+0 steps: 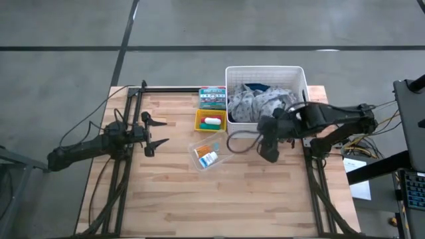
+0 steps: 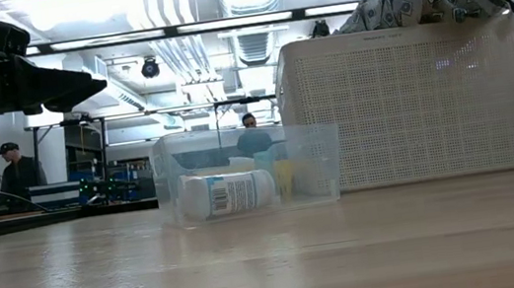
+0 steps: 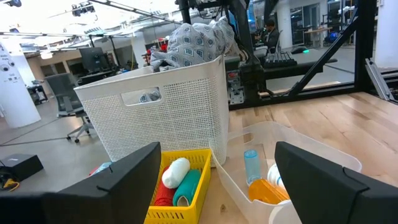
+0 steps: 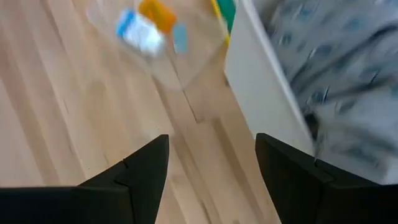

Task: Pick & Place Medicine items
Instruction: Put the gray patient gown into the white bin

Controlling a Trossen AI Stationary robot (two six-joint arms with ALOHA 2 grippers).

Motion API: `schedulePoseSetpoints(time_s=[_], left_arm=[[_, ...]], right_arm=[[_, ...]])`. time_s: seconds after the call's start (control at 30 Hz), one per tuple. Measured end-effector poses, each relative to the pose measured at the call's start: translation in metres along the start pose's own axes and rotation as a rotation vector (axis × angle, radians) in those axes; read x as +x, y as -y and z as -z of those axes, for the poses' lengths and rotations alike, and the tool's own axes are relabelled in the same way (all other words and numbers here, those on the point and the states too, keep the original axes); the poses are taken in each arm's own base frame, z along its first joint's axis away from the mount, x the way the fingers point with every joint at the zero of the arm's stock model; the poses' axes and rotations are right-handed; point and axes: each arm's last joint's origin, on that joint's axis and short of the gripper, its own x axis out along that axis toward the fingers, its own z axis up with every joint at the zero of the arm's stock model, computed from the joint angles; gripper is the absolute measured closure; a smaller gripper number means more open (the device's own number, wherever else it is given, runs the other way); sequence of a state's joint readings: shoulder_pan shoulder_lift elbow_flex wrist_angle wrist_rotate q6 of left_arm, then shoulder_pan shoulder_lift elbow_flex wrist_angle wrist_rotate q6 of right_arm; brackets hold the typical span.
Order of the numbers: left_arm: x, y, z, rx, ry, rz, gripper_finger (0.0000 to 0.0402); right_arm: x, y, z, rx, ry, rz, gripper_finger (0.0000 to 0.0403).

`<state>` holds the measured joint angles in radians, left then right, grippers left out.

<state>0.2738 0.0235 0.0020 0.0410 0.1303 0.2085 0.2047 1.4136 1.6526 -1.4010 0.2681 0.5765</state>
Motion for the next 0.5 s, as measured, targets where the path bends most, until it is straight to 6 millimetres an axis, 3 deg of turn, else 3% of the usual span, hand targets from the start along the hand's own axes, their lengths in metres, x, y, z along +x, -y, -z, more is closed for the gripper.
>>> schedulePoseSetpoints(time_s=[0.23, 0.5], left_arm=[[0.0, 0.0, 0.0, 0.0, 0.0, 0.0, 0.0081], [0.0, 0.0, 0.0, 0.0, 0.0, 0.0, 0.0081]], right_arm=[[0.018, -0.008, 0.027, -0.087, -0.2, 0.032, 0.0165], [0.036, -0.003, 0.045, -0.171, -0.31, 0.135, 0.0165]])
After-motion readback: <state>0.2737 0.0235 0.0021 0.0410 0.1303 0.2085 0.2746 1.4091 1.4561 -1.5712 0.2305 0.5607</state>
